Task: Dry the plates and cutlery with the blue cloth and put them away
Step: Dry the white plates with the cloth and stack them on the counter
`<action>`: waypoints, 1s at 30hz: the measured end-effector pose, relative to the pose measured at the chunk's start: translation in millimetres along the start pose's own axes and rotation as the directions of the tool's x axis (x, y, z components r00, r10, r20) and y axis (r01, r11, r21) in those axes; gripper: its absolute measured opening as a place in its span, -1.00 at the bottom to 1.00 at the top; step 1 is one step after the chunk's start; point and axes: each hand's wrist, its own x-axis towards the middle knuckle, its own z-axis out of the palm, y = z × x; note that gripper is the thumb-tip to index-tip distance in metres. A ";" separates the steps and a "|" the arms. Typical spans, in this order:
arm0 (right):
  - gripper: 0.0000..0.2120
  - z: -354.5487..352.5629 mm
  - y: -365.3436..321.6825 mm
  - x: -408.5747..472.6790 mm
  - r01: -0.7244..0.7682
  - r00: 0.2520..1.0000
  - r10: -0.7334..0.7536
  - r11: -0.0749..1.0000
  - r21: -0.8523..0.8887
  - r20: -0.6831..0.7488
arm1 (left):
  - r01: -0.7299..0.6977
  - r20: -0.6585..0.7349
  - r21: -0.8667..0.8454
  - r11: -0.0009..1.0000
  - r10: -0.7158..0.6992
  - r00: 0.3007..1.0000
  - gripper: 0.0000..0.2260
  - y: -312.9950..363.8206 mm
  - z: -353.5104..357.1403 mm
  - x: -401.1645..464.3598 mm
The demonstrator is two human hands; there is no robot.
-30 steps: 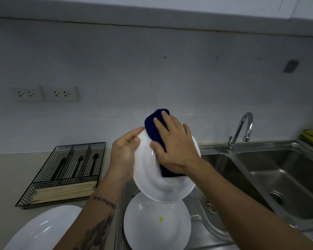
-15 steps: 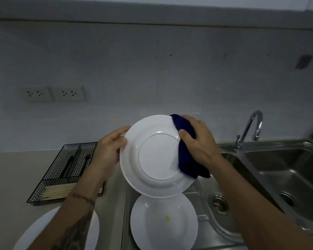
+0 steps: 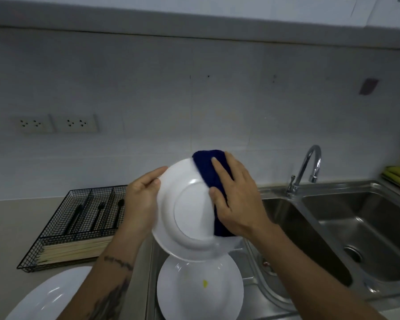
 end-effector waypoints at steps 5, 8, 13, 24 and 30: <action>-0.40 18.8 11.9 -23.6 -0.181 0.983 0.178 0.957 0.225 0.036 | 0.115 -0.092 -0.131 0.985 -0.127 0.988 -0.65 -5.8 -4.1 -1.2; -0.42 16.2 -1.7 -15.4 -0.085 0.996 0.086 0.992 0.098 -0.010 | 0.128 -0.079 -0.114 0.985 -0.138 0.987 -0.63 -3.6 11.6 -7.1; -0.42 13.9 -22.7 -3.3 0.112 0.994 -0.109 0.986 -0.123 0.025 | 0.152 -0.047 -0.145 0.978 -0.160 0.986 -0.65 1.1 24.0 -15.3; -0.41 27.9 -20.0 -4.5 0.034 0.999 -0.034 0.999 0.003 -0.010 | 0.166 -0.130 -0.123 0.978 -0.182 0.975 -0.63 1.7 5.4 -19.8; -0.40 23.6 -24.3 14.9 0.011 0.999 -0.011 1.000 0.006 -0.046 | 0.115 -0.207 -0.206 0.972 -0.158 0.965 -0.66 -0.6 1.4 -17.4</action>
